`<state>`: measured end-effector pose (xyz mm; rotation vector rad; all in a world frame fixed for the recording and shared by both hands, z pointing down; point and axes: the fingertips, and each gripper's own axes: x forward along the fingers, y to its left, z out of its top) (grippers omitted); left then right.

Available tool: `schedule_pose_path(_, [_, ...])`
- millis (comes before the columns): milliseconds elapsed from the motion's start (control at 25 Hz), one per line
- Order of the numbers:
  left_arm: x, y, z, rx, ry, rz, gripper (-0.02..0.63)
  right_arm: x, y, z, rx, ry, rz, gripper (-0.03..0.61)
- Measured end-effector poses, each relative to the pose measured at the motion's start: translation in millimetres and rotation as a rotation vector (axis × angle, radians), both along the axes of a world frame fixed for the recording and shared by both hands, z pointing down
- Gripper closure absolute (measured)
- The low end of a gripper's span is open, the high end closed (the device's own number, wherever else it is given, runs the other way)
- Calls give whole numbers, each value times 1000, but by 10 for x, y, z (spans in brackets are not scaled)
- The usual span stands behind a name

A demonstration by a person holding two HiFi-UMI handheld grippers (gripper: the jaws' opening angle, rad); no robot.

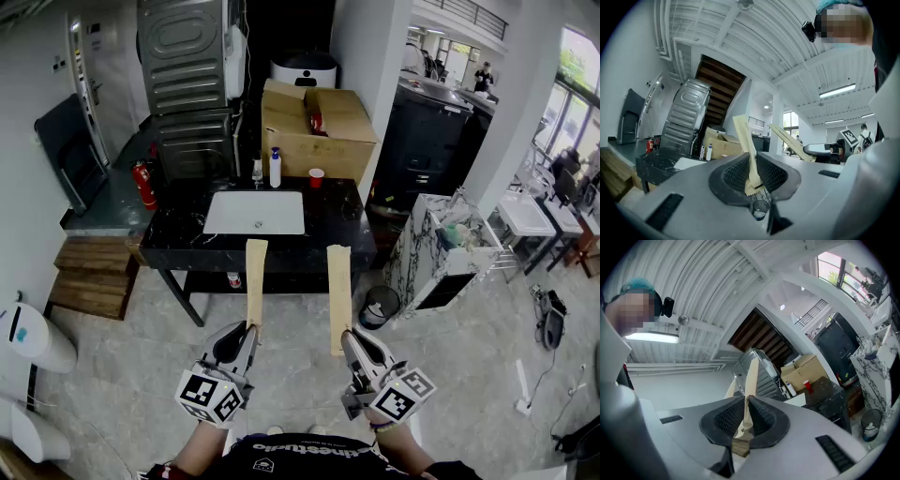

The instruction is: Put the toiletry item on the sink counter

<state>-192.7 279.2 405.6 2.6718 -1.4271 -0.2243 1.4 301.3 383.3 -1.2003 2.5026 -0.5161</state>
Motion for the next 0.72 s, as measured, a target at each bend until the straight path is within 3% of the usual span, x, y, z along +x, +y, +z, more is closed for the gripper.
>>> schedule_pose_path(720, [177, 6, -30, 18, -15, 21, 555, 148, 8, -31, 10, -11, 0, 522])
